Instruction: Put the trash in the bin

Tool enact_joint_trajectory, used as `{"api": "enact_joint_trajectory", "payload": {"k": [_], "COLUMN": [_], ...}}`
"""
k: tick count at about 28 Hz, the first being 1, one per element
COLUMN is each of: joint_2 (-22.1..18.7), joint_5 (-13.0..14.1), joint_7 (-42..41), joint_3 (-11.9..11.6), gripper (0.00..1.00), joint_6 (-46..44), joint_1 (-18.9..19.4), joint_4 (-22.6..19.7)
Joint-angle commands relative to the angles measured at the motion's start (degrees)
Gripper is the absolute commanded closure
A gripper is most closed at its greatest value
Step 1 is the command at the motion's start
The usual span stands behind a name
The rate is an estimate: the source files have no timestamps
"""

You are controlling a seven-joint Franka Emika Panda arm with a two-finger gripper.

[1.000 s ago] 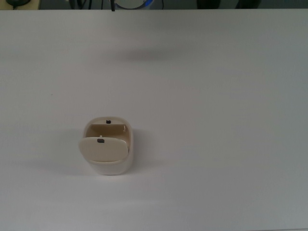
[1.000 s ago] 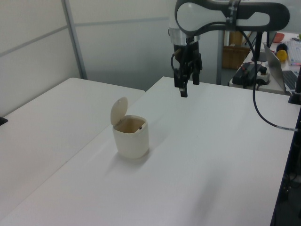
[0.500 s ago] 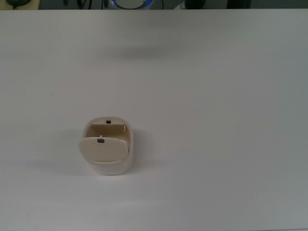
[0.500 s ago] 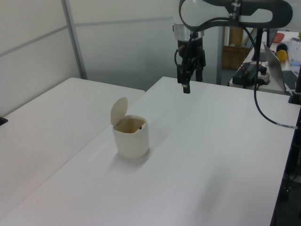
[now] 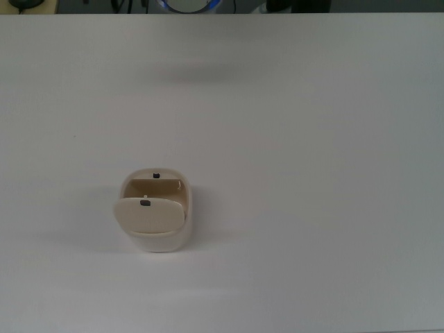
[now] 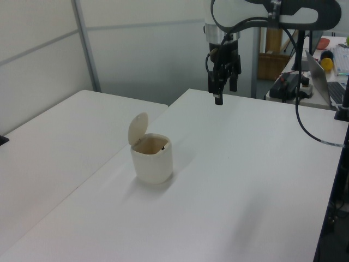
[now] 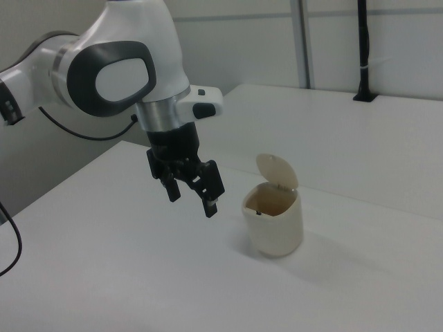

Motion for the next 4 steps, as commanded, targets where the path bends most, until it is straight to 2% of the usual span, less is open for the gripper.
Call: {"api": "enact_joint_trajectory", "payload": {"k": [1,4], "joint_2": [-0.71,-0.62], "joint_5": [1.31,1.31], "joint_7": [-1.46,-1.46], "joint_3": [-0.94,-0.94], "gripper": [0.00,0.00], "joint_6": [-0.74,-0.74], "joint_1": [0.06,0.06], "joint_4": [0.33,0.51]}}
